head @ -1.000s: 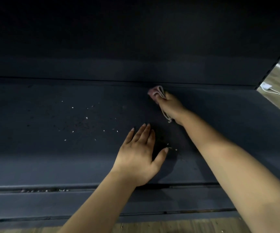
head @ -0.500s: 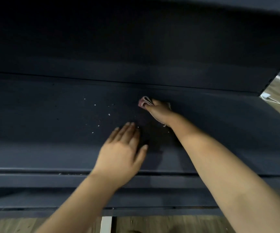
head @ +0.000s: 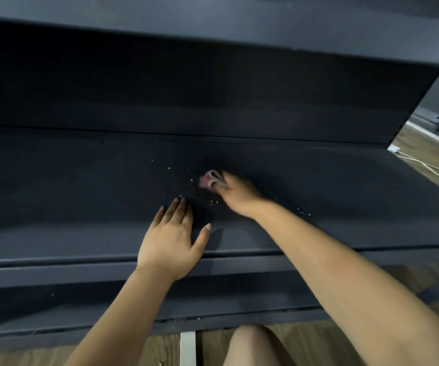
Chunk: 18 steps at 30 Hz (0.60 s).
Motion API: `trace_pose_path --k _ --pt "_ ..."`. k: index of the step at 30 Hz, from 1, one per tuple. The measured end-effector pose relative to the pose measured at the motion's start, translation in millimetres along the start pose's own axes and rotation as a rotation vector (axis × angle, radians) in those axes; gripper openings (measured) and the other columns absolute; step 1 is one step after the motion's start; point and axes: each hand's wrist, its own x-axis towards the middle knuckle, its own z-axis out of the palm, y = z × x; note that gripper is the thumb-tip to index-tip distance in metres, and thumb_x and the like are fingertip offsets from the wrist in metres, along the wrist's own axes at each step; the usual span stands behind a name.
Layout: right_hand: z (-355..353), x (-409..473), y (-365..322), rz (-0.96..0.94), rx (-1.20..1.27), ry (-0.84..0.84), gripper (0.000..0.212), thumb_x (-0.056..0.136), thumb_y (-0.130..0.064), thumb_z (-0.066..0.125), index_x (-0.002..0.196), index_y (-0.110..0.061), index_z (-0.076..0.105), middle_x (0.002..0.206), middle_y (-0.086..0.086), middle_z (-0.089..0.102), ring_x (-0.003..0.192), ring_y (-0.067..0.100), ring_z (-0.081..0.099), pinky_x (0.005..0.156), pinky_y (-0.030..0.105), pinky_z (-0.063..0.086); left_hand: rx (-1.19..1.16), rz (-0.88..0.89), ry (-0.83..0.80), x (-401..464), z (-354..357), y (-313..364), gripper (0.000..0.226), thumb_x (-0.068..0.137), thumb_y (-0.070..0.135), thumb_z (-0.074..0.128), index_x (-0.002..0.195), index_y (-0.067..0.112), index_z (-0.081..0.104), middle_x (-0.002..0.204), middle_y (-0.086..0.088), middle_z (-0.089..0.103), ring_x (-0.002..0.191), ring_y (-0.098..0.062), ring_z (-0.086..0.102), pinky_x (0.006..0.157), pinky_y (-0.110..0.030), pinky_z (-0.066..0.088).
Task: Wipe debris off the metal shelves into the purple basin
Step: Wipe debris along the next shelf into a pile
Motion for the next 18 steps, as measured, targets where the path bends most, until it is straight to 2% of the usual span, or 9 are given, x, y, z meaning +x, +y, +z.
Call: trace_pose_path --k 3,5,7,10,11,13,15,18 --pt "-43.7 -14.2 10.1 0.034 0.066 0.217 0.028 0.097 -0.025 0.048 0.121 -0.014 0.057 0.124 0.008 0.061 0.113 0.025 0.056 0.089 0.027 0.043 -0.011 0.003 -0.007 0.4 2.5 -0.3 0.107 0.067 0.061 -0.022 0.152 0.010 0.018 0.160 -0.004 0.010 0.148 -0.014 0.002 0.116 -0.026 -0.004" --pt "-81.7 -29.7 27.0 0.110 0.034 0.344 0.027 0.097 -0.021 0.049 0.120 -0.009 0.057 0.124 0.013 0.060 0.114 0.027 0.055 0.083 0.028 0.039 -0.017 0.006 -0.005 0.5 3.5 -0.3 0.107 0.067 0.062 -0.021 0.152 0.010 0.019 0.160 -0.005 0.011 0.148 -0.015 0.002 0.117 -0.027 -0.003" --pt "-111.1 -46.6 50.1 0.215 -0.048 0.387 0.027 0.098 -0.022 0.047 0.118 -0.007 0.055 0.123 0.017 0.058 0.113 0.032 0.054 0.081 0.030 0.038 -0.012 0.005 0.001 0.6 4.2 0.5 0.107 0.068 0.062 -0.021 0.151 0.009 0.021 0.160 -0.005 0.012 0.148 -0.015 0.003 0.117 -0.027 -0.002" --pt "-123.2 -73.8 86.8 0.419 -0.185 0.322 0.022 0.100 -0.028 0.041 0.110 -0.012 0.052 0.118 0.021 0.057 0.102 0.035 0.054 0.068 0.033 0.037 -0.007 -0.001 -0.010 0.8 4.0 0.7 0.107 0.068 0.062 -0.021 0.151 0.009 0.022 0.160 -0.006 0.014 0.148 -0.016 0.004 0.117 -0.028 -0.001" --pt "-119.3 -82.0 96.9 0.486 -0.209 0.299 0.022 0.100 -0.031 0.040 0.111 -0.016 0.052 0.119 0.019 0.057 0.101 0.034 0.055 0.068 0.034 0.041 -0.011 -0.002 -0.008 0.7 3.9 0.8 0.107 0.068 0.062 -0.020 0.151 0.009 0.023 0.160 -0.006 0.014 0.148 -0.016 0.005 0.117 -0.028 0.000" --pt "-105.1 -91.9 109.7 0.551 -0.251 0.328 0.028 0.101 -0.030 0.039 0.122 -0.016 0.052 0.124 0.018 0.057 0.110 0.034 0.054 0.082 0.034 0.041 -0.012 0.002 -0.009 0.1 3.3 0.8 0.108 0.068 0.062 -0.020 0.150 0.009 0.025 0.159 -0.006 0.016 0.148 -0.017 0.006 0.117 -0.028 0.000" --pt "-89.8 -90.1 109.8 0.512 -0.275 0.367 0.031 0.100 -0.020 0.039 0.128 -0.013 0.051 0.127 0.018 0.056 0.116 0.034 0.052 0.092 0.032 0.037 -0.003 0.007 -0.014 -0.5 3.6 1.0 0.108 0.068 0.061 -0.021 0.150 0.009 0.025 0.159 -0.006 0.016 0.148 -0.016 0.006 0.117 -0.028 0.000" --pt "-66.1 -77.2 80.2 0.457 -0.262 0.308 0.033 0.100 -0.024 0.038 0.129 -0.013 0.050 0.131 0.017 0.053 0.119 0.034 0.051 0.093 0.033 0.038 0.006 0.018 -0.019 0.6 3.7 2.3 0.108 0.068 0.061 -0.021 0.150 0.009 0.025 0.159 -0.007 0.017 0.148 -0.017 0.006 0.117 -0.029 0.000"
